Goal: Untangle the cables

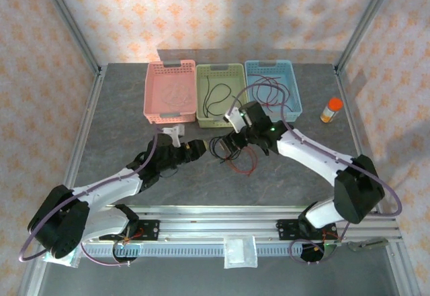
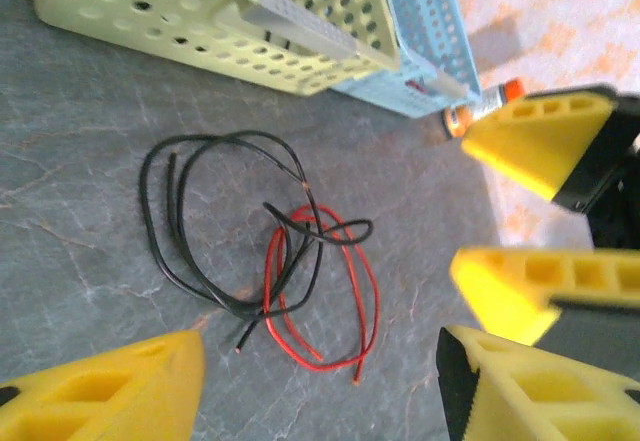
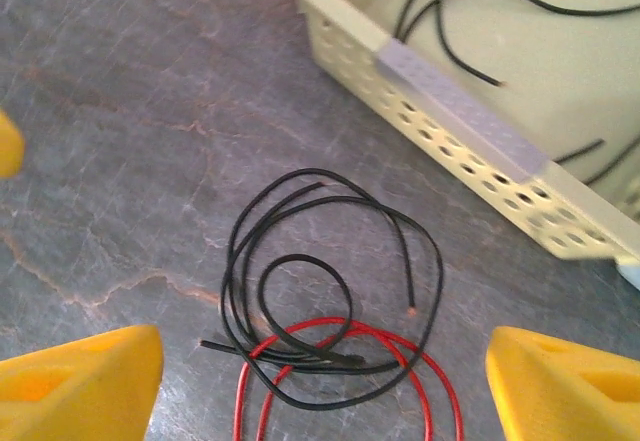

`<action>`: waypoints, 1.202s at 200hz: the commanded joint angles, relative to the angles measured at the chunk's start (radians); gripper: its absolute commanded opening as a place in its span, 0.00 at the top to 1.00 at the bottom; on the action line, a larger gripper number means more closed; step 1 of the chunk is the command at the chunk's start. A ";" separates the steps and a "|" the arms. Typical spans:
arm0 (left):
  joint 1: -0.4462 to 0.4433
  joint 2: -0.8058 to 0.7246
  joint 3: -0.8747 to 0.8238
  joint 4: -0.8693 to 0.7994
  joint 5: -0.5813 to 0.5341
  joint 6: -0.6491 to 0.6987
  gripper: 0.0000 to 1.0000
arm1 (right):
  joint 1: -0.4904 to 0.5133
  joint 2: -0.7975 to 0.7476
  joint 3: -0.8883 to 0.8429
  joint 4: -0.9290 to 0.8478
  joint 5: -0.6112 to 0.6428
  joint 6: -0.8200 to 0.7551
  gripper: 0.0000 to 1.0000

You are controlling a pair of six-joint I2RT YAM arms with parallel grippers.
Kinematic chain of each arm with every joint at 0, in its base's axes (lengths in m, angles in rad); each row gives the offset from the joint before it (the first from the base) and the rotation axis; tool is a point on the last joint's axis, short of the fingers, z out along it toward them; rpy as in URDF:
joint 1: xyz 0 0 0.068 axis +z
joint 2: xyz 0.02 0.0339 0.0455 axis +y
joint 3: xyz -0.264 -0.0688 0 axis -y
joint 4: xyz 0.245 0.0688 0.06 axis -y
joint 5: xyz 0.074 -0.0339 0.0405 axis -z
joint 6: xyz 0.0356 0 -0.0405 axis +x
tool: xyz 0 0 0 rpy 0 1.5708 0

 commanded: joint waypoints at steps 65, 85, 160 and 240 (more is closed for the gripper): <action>0.186 -0.065 -0.117 0.227 0.166 -0.139 0.37 | 0.108 0.180 0.152 -0.122 0.135 -0.179 0.16; 0.191 -0.077 -0.104 0.181 0.153 -0.115 0.38 | 0.121 0.205 0.156 -0.128 0.169 -0.192 0.16; 0.198 -0.079 -0.100 0.146 0.141 -0.087 0.39 | 0.126 0.278 0.172 -0.139 0.281 -0.174 0.29; 0.196 -0.089 -0.020 -0.007 0.108 0.017 0.39 | 0.126 0.287 0.191 -0.141 0.280 -0.152 0.70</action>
